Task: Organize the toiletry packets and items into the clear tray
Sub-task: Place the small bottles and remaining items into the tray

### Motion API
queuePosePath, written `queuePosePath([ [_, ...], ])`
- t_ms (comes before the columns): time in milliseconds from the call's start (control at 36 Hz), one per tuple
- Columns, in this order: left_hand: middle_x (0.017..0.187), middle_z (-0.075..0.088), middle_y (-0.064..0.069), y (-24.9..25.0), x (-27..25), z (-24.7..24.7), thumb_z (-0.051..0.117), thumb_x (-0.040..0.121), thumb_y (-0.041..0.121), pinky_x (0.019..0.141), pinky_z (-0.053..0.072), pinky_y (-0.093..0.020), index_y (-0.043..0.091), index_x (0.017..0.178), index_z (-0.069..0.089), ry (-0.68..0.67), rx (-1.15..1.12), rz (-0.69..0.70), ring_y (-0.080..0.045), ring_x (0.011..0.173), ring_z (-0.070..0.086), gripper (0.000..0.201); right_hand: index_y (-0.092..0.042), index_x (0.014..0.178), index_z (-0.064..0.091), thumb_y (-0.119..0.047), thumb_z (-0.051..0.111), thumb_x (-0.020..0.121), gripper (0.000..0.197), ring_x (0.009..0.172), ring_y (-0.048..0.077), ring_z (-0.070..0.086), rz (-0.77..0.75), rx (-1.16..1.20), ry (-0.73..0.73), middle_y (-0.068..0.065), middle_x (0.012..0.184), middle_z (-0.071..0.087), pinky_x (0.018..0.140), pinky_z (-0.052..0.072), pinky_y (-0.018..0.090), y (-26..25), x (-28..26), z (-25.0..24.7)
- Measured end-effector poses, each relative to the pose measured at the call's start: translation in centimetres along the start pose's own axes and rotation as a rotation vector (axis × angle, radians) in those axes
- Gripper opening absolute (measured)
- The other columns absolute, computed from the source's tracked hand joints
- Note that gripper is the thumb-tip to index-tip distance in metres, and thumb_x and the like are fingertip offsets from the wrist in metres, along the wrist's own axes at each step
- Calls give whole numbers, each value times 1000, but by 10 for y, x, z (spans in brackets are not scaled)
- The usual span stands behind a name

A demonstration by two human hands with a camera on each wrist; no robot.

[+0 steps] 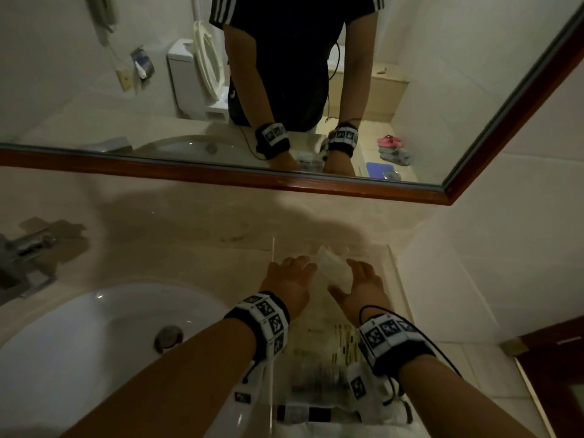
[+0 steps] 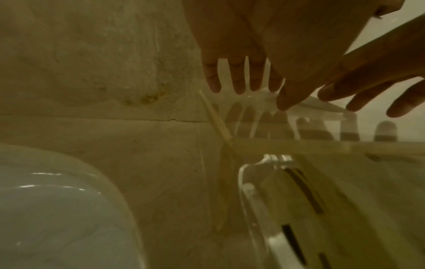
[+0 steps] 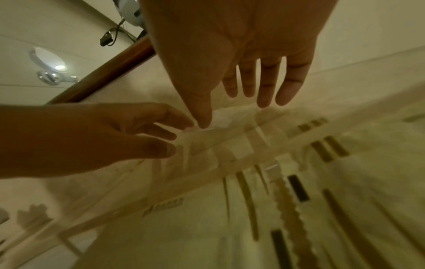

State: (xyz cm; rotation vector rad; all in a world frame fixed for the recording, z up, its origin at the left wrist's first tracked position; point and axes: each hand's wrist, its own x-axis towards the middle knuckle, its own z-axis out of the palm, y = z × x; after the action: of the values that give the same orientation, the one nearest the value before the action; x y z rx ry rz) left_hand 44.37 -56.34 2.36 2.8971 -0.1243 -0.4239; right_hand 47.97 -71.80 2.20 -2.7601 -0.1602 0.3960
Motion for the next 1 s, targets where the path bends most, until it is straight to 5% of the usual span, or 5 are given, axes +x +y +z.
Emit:
queuePosePath([
  [111,160,8,-1,2,12,-7,44,95,11,115,21,-45,22,150,14,-3,-53,-5,-27,144,18,64,-24,147,18,-52,55,85,78,136,28,25,1,-53,-46,-2,153,20,110,34,39,-4,13,3],
  [361,160,7,1,-1,24,-7,43,95,12,111,27,-44,26,152,7,-2,-66,20,-29,140,25,68,-27,125,49,-37,60,86,42,118,26,40,-104,-17,18,-4,134,44,97,36,33,-2,13,3],
  [583,144,37,-4,3,23,-6,37,95,7,102,33,-39,19,138,40,-20,2,52,-28,129,36,45,-22,121,50,-19,61,80,43,115,23,45,-163,-68,-6,1,122,56,90,41,29,0,-3,-2],
  [778,138,48,-6,8,2,0,37,99,24,104,37,-38,17,133,49,-1,8,93,-28,124,44,37,-24,121,52,-20,52,88,33,104,27,58,-138,-80,-39,10,115,60,87,48,33,6,-24,-12],
  [1000,133,52,-6,38,-32,11,41,99,26,103,40,-36,21,135,49,57,-13,209,-26,122,46,36,-24,107,64,-22,51,91,20,107,16,51,-242,-61,60,-5,114,59,85,42,23,42,-61,-22],
])
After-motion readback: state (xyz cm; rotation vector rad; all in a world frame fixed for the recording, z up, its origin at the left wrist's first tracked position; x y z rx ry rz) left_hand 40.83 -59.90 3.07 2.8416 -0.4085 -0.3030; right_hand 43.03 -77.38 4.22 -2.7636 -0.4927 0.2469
